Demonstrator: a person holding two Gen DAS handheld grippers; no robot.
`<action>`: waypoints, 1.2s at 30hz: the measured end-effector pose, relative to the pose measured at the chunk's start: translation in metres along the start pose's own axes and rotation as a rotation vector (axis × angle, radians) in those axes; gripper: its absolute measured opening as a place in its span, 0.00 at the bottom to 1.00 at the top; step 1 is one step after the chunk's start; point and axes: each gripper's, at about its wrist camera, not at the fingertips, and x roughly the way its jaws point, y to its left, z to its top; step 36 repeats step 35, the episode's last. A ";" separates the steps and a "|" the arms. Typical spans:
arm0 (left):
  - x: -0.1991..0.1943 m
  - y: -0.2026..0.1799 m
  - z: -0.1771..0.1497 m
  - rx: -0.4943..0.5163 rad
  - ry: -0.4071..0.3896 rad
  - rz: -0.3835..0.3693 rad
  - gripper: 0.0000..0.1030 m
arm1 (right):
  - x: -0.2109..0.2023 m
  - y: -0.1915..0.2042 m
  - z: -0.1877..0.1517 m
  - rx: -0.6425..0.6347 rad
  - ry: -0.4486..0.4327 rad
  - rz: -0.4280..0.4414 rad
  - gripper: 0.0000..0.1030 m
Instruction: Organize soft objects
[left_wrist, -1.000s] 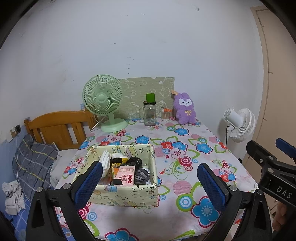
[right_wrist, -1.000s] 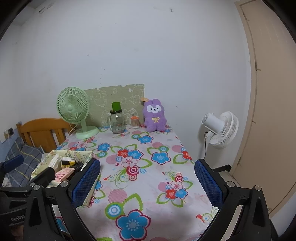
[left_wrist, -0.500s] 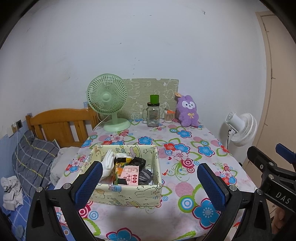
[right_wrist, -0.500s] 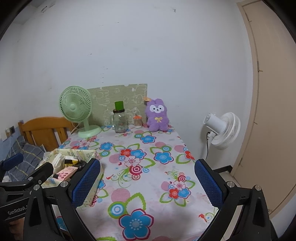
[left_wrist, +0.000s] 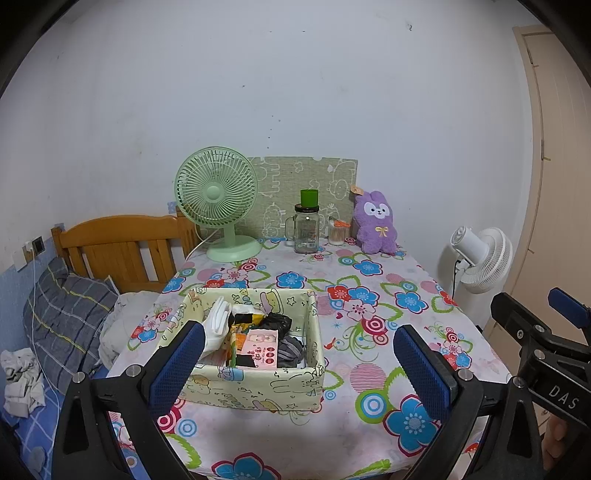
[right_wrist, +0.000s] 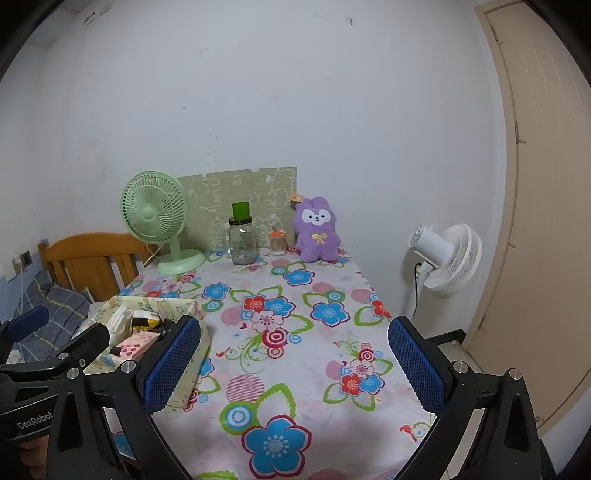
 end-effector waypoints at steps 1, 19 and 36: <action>0.000 0.000 0.000 0.000 0.000 -0.001 1.00 | 0.000 0.000 0.000 0.001 -0.001 0.001 1.00; -0.001 -0.001 0.001 -0.002 -0.001 0.003 1.00 | -0.001 0.002 0.001 0.003 0.000 0.006 1.00; -0.002 0.000 0.001 -0.004 0.000 0.005 1.00 | 0.000 0.004 0.001 0.006 0.000 0.010 1.00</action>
